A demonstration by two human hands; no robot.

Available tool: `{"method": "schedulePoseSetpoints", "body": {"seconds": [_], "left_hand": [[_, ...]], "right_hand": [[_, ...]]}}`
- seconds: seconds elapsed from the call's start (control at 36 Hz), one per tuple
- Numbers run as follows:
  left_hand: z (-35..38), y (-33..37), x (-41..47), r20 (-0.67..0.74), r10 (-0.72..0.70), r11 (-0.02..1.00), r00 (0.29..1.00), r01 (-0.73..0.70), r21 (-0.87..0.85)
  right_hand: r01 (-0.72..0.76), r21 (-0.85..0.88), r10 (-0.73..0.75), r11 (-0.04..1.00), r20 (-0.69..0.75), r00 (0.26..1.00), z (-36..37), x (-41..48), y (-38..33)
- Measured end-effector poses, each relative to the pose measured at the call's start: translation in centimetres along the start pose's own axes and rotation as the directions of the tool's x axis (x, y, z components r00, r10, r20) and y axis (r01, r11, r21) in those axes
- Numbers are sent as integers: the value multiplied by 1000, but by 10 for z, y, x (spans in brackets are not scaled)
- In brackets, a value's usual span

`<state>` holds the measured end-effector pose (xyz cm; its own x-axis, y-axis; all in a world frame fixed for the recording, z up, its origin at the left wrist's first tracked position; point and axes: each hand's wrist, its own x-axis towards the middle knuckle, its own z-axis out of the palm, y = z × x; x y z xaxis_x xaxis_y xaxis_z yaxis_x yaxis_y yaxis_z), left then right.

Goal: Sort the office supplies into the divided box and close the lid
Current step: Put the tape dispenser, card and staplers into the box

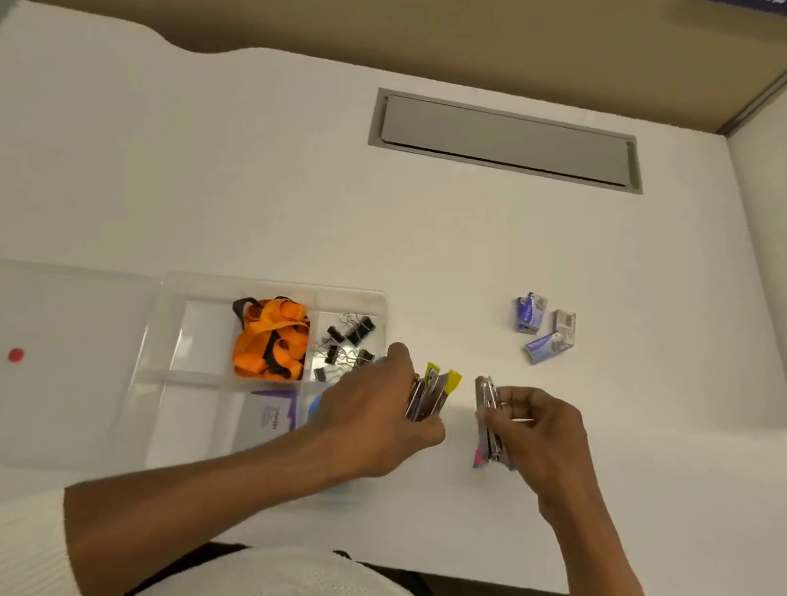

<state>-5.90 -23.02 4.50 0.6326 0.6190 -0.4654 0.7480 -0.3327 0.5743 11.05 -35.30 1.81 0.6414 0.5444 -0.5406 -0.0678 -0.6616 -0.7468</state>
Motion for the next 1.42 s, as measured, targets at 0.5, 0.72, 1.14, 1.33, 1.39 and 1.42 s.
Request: {"method": "schedulePoseSetpoints", "body": {"seconds": [0.5,0.72,1.14,1.33,1.39,1.42], "left_hand": [[-86,-184,-102,-275,-349,924,896,378,59],[-82,-206,-105,-240,-169,902,956,248,353],[-58,-213,-80,-23,-108,751,994,97,654],[-56,-218,-72,-27,-87,799,996,86,596],[-59,-220,-72,-54,-93,845,994,107,524],[-61,-221,-73,-72,-93,872,993,116,476]], "right_hand": [[194,-101,-141,976,389,910,200,-65,-77],[215,-182,-147,960,327,934,263,-82,-64],[184,-314,-151,931,124,981,286,-87,-53],[150,-318,-135,936,71,988,287,-89,-53],[144,-313,-131,939,63,989,287,-89,-53],[140,-313,-127,939,60,990,286,-89,-54]]}}
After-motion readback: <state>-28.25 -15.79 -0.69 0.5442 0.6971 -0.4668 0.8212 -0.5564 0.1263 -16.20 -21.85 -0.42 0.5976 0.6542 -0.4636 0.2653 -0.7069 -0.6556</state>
